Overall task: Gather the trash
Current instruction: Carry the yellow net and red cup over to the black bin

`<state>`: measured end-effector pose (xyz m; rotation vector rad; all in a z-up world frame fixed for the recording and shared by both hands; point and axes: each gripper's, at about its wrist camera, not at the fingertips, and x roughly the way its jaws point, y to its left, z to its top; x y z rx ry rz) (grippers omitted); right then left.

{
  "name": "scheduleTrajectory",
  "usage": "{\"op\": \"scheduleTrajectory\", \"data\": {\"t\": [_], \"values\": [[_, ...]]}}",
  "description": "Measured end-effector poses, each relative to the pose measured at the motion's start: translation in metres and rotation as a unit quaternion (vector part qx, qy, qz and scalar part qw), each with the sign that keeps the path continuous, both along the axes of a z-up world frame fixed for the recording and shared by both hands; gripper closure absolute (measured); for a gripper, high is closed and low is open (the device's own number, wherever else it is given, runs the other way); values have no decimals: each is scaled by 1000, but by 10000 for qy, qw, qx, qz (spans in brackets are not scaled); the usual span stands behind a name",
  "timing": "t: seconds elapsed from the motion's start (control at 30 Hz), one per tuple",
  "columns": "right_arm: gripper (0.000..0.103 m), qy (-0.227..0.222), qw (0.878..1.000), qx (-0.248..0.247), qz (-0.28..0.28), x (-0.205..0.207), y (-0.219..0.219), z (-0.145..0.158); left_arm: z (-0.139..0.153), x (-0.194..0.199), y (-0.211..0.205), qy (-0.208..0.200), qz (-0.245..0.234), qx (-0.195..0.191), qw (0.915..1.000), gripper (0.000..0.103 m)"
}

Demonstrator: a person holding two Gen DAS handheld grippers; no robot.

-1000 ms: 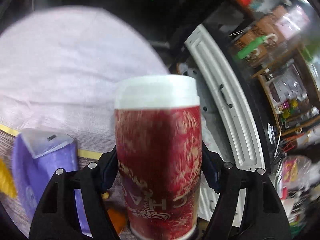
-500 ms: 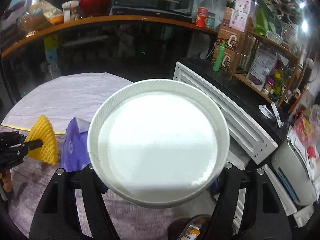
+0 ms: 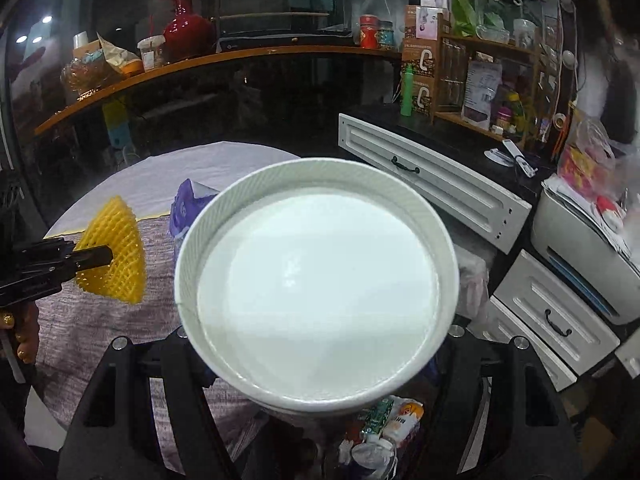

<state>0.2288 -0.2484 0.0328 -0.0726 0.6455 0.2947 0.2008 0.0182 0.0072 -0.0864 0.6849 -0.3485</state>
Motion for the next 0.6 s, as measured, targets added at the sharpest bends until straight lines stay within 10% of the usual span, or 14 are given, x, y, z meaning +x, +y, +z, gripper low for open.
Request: {"op": "scheduleTrajectory", "data": {"t": [0.6], "values": [[32,821,9908,-132,-1073,-34,-95,-108,-7,-34,-140,86,-1465,-79,9891,83]]}}
